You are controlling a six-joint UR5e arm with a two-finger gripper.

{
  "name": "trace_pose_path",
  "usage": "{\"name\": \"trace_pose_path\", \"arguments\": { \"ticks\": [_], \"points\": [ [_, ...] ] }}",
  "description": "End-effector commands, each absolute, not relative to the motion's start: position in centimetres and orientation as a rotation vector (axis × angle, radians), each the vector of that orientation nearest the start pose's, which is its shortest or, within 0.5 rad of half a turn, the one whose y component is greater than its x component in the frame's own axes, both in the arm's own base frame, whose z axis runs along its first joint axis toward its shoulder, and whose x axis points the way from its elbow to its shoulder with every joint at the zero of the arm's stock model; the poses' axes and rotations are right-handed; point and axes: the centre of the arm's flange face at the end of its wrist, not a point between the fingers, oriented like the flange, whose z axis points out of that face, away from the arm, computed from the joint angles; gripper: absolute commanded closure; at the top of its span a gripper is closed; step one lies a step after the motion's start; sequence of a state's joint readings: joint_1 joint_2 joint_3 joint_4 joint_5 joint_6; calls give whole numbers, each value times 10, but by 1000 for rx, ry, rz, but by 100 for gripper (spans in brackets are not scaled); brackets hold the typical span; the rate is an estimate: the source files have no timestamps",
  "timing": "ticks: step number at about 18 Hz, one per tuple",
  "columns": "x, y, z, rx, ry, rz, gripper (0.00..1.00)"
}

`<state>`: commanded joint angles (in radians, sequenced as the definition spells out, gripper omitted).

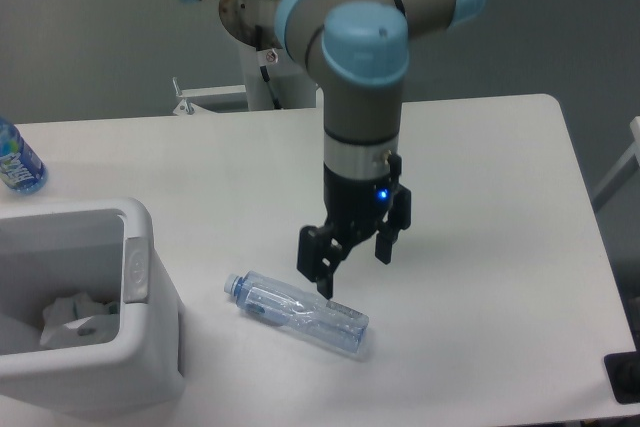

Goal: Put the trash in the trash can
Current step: 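Move the gripper back and lower it onto the clear water bottle, then close the gripper around the bottle's middle and lift it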

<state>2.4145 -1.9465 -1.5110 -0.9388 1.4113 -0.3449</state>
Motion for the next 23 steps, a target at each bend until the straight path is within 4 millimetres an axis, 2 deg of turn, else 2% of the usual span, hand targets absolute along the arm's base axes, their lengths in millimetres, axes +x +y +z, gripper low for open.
{"name": "trace_pose_path", "arguments": {
  "ticks": [7,11,15,23],
  "points": [
    [-401,563,284,-2411,-1659,-162,0],
    [-407,568,267,-2426,-1672,-174,0],
    [-417,577,233,-2448,-1695,-185,0],
    [-423,580,199,-2487,-1725,-152,0]
  ]
}}
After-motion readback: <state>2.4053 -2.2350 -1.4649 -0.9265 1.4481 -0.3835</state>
